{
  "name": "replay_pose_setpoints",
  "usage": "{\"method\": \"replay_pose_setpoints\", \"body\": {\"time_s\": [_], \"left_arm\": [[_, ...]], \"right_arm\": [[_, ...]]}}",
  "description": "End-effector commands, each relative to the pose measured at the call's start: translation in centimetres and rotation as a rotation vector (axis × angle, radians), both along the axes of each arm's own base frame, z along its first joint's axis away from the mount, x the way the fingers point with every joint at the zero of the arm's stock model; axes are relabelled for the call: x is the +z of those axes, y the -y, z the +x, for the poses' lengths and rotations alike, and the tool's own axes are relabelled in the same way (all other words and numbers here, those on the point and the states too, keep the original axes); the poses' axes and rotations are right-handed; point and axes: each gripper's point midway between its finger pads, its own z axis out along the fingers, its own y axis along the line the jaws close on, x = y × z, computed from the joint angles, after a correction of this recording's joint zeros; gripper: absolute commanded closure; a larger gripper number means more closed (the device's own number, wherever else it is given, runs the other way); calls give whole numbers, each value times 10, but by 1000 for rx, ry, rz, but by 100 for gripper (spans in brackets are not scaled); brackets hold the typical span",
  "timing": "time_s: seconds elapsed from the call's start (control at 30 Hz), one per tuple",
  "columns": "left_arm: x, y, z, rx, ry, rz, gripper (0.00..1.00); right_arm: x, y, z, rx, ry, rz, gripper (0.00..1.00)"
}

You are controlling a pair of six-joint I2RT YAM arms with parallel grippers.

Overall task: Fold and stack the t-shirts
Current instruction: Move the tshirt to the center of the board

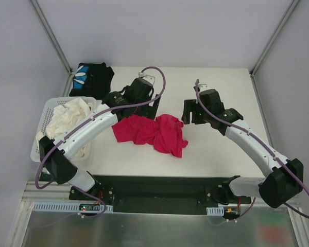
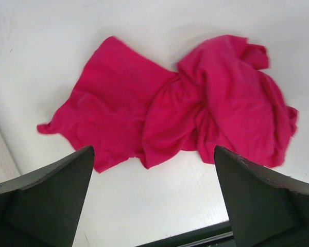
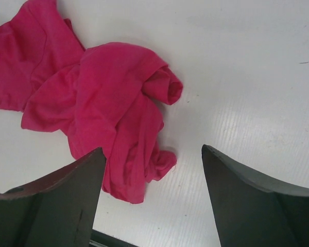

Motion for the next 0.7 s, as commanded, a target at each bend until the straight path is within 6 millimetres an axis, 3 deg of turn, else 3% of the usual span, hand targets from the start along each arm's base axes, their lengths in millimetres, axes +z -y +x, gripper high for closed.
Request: {"method": "replay_pose_setpoints", "body": {"time_s": [0.0,0.13,0.2,0.27,0.5,0.67], "left_arm": [[0,-41,13,277,68,-24,1],[-13,-60,6,361,80,-17,1],[-15,-64,4,383,81,-26,1],[-22,-67,1,392,72,-17,1],[-41,-76,2,475,49,-9,1],[-68,-81,10,522,-40,-5,1]], "right_arm": [[8,-15,-8,24,16,20,23],[0,-30,-8,52,17,8,25],[-13,-34,-4,63,0,-13,25],[-29,-39,4,68,-25,-36,25],[-58,-56,34,91,-65,-99,25],[-57,-59,49,84,-74,-114,24]]}}
